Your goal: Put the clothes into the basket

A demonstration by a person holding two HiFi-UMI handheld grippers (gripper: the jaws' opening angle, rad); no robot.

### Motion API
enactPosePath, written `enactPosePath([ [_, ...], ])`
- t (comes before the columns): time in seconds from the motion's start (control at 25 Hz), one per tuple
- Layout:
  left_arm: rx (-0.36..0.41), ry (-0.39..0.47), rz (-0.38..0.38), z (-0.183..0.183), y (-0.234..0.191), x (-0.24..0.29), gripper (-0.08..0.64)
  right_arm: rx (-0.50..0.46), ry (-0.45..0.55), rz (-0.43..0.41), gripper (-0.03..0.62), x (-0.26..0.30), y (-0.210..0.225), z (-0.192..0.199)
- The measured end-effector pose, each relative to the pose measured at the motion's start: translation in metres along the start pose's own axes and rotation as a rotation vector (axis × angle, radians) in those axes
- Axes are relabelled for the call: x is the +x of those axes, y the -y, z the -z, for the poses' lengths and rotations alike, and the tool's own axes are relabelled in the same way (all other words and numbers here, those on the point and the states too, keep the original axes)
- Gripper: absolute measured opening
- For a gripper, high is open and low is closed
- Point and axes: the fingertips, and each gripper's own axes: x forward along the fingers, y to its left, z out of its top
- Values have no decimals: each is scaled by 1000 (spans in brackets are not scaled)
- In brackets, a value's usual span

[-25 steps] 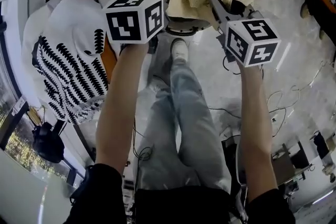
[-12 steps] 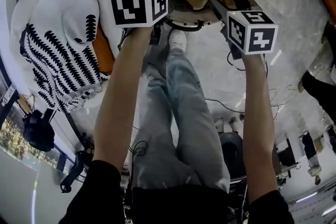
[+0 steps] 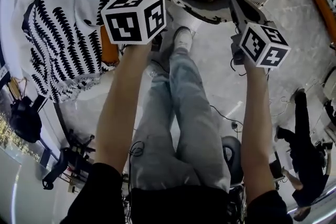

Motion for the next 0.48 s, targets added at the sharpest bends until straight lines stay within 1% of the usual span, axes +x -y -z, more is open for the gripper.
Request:
enactPosePath([
  [0.08,8,67,23,-3,-1,-28,14,-19,53,-66,25,-9,-29,-8],
  [0.2,1,176,51,-9,-4,-76,11,-28,132,-271,14,-28,-95,-16],
  [0.24,-1,208,49,-11,-7,-93,9,-24,146,-329,12,-34,-118,-17],
  [0.28,1,237,41,-14,-9,-111,9,-28,157,-367,12,-40,-138,-18],
  [0.36,8,284,17,-19,-15,-149,9,-58,172,-404,12,-51,-173,-22],
  [0.48,14,324,-47,-25,-28,-212,9,-105,200,-453,12,-68,-227,-39],
])
